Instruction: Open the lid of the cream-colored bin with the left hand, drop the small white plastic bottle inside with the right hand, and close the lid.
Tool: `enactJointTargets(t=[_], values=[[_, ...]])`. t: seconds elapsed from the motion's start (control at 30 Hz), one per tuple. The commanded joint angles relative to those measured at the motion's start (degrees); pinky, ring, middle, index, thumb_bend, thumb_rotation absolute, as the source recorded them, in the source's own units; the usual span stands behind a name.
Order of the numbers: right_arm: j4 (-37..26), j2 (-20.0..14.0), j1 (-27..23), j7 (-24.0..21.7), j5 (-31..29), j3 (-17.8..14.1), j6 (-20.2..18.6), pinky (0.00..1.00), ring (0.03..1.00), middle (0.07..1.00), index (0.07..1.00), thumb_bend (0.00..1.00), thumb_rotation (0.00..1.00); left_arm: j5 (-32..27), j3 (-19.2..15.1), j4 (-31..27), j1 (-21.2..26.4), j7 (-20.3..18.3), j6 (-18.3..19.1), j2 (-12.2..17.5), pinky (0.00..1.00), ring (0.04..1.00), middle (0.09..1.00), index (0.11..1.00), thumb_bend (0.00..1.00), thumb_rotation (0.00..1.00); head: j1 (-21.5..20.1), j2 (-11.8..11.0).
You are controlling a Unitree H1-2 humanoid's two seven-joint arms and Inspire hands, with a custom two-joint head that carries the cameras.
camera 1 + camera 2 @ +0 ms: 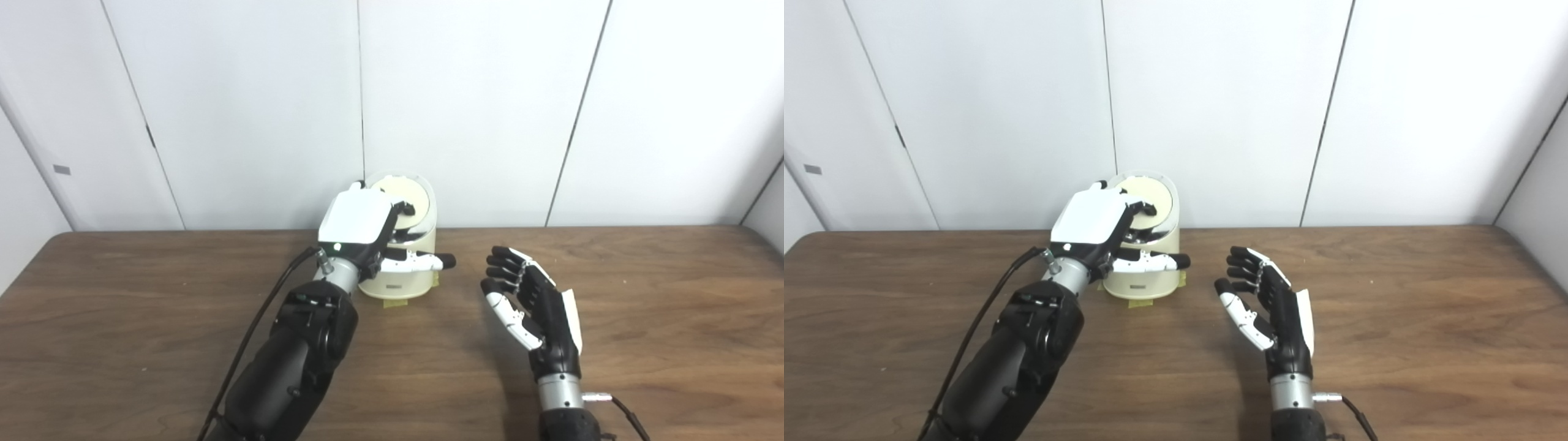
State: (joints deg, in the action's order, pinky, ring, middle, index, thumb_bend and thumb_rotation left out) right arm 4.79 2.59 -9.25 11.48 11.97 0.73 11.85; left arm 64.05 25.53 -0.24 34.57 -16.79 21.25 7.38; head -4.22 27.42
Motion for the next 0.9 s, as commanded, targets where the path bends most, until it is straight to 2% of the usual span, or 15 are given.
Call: enactJointTargets(t=[0.0, 0.03, 0.07, 0.13, 0.17, 0.23, 0.37, 0.5, 0.87], values=[[-1.39, 0.28, -2.49, 0.54, 0.68, 0.12, 1.24, 0.62, 0.689, 0.708, 0.714, 0.32, 0.45, 0.21, -0.3, 0.92, 0.84, 0.22, 0.15, 0.19, 1.0, 0.924, 0.796, 0.797, 0.9, 0.8, -0.03, 0.01], [-1.29, 0.3, -2.53, 0.57, 0.83, 0.15, 1.38, 0.61, 0.688, 0.707, 0.713, 0.32, 0.46, 0.13, -0.45, 0.95, 0.85, 0.76, 0.09, 0.18, 1.0, 0.924, 0.796, 0.796, 0.9, 0.8, -0.01, 0.04], [-1.25, 0.3, -2.54, 0.57, 0.94, 0.2, 1.45, 0.61, 0.689, 0.708, 0.714, 0.32, 0.47, 0.15, -0.53, 0.8, 0.88, 0.76, 0.25, 0.18, 1.0, 0.96, 0.855, 0.842, 0.89, 0.8, -0.03, 0.03], [-1.12, 0.27, -2.58, 0.64, 1.32, 0.28, 1.54, 0.62, 0.691, 0.71, 0.716, 0.32, 0.48, 0.34, -0.52, 0.49, 0.93, 0.6, 0.42, 0.28, 1.0, 0.987, 0.909, 0.886, 0.88, 0.8, -0.08, -0.03], [-1.11, 0.31, -2.58, 0.57, 1.22, 0.27, 1.51, 0.61, 0.691, 0.711, 0.718, 0.32, 0.48, 0.62, -0.49, 0.26, 0.87, 0.99, 0.37, 0.3, 1.0, 0.995, 0.963, 0.954, 0.88, 0.81, -0.08, -0.03], [-0.93, 0.33, -2.62, 0.42, 0.95, 0.24, 1.66, 0.62, 0.695, 0.713, 0.721, 0.32, 0.48, 0.98, -0.56, 0.1, 0.74, 2.09, 0.19, 0.23, 1.0, 0.999, 0.993, 0.991, 0.89, 0.81, -0.06, -0.13], [-0.61, 0.38, -2.68, 0.43, 0.73, 0.21, 1.94, 0.63, 0.701, 0.716, 0.724, 0.34, 0.49, 1.61, -0.92, 0.0, 0.58, 3.85, 0.36, -0.15, 1.0, 1.0, 1.0, 1.0, 0.9, 0.83, -0.04, -0.28], [-0.47, 0.45, -2.66, 0.39, 0.53, 0.24, 2.18, 0.63, 0.7, 0.719, 0.726, 0.33, 0.49, 1.84, -1.43, 0.14, 0.41, 6.04, 0.24, -0.45, 1.0, 1.0, 1.0, 1.0, 0.89, 0.81, -0.16, -0.36], [-0.83, 0.47, -2.59, 0.64, 0.89, 0.1, 1.64, 0.64, 0.702, 0.72, 0.727, 0.33, 0.5, 0.1, -3.99, -1.62, -0.84, 16.43, -2.55, -0.75, 1.0, 1.0, 1.0, 1.0, 0.9, 0.78, 0.05, -0.29]])
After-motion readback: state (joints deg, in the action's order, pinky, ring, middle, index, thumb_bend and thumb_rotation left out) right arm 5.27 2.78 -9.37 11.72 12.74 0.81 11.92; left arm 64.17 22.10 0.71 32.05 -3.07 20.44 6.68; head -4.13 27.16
